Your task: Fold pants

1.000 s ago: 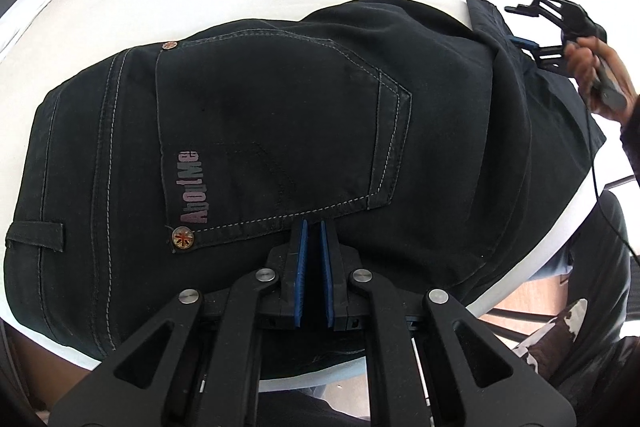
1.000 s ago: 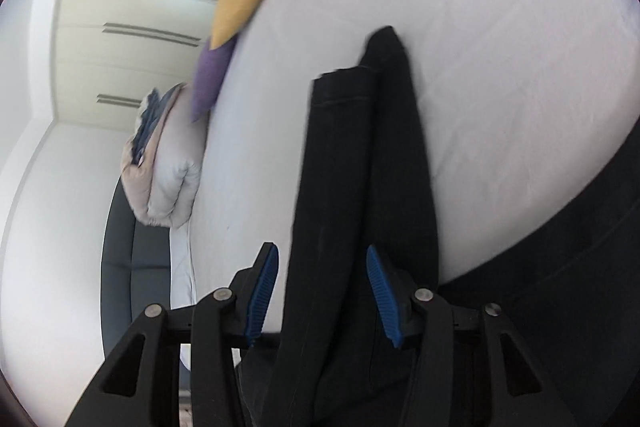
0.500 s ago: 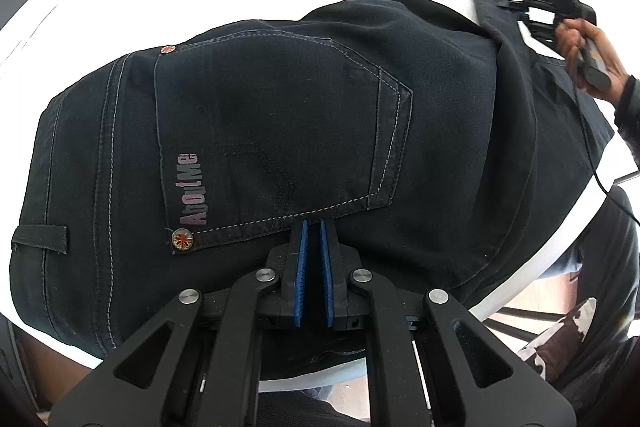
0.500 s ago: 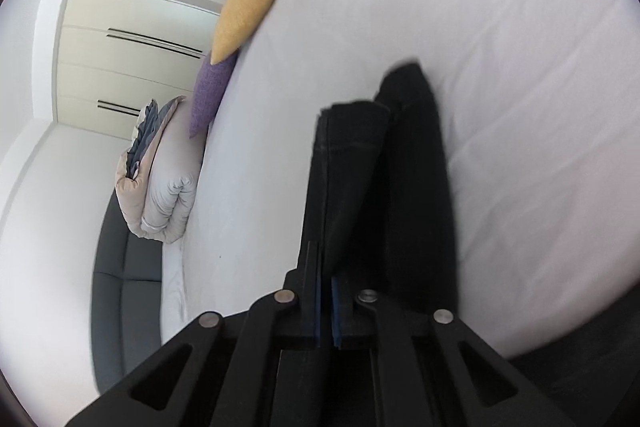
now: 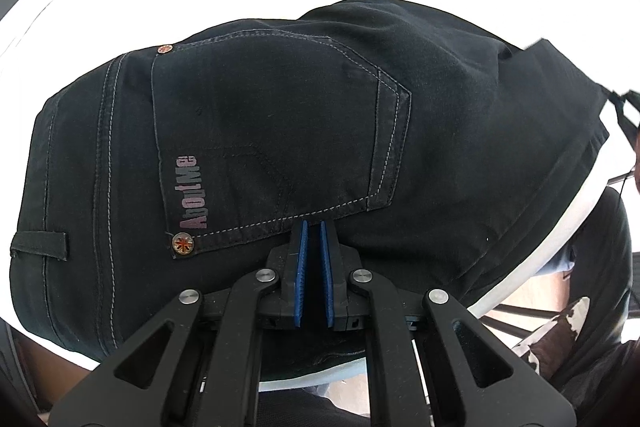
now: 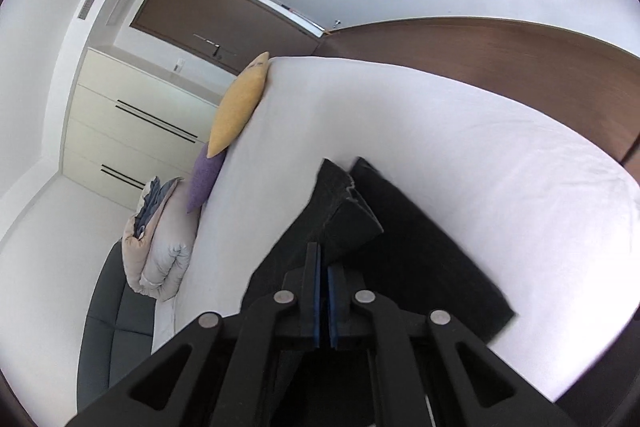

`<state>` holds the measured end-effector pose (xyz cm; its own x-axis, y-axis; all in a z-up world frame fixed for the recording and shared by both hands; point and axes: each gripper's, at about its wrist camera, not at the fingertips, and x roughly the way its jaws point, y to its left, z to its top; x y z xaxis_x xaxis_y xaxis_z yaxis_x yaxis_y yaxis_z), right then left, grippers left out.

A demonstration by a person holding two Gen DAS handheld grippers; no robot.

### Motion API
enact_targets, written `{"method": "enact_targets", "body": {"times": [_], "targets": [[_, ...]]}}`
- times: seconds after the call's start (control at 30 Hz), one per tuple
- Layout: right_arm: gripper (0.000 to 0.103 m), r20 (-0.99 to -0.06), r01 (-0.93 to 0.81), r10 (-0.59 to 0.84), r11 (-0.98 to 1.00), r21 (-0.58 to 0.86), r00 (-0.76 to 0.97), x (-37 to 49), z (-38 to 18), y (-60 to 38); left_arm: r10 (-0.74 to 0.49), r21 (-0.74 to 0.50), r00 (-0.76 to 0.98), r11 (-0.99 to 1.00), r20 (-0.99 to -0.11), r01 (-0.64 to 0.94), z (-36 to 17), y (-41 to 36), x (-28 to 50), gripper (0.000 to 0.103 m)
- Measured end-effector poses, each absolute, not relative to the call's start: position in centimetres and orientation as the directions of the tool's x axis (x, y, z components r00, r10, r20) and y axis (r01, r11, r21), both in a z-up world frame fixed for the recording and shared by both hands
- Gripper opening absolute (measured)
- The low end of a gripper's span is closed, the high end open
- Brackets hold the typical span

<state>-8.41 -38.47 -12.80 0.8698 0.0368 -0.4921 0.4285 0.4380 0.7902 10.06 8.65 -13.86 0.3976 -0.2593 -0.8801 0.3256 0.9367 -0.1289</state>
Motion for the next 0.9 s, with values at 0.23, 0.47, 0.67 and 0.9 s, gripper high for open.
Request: {"method": "enact_targets", "body": {"times": [0.23,0.47,0.67,0.9], "targets": [[0.004,-0.526,0.486,0.031,0.341,0.805,0.850,-10.8,-16.2,-38.5,-0.241,-0.111,0.382,0.937,-0.892,0.332,-13.3,8.4,10.8,0.007],[0.003,-0.533,0.491,0.042,0.332,0.805,0.845,-11.6,-17.1,-38.2,-0.220,-0.091,0.388,0.942,-0.895,0.324,-12.9,7.5,11.1,0.007],[0.002,-0.535,0.474,0.077,0.370,0.799,0.841,-10.9,-17.4,-38.4,-0.214,-0.085,0.391,0.943,-0.895,0.323,-12.6,6.9,11.0,0.007],[0.061,-0.636,0.622,-0.134,0.434,0.652,0.760,-13.7,-13.8,-39.2,-0.229,-0.110,0.410,0.949,-0.883,0.294,-12.5,7.9,10.6,0.007]]}}
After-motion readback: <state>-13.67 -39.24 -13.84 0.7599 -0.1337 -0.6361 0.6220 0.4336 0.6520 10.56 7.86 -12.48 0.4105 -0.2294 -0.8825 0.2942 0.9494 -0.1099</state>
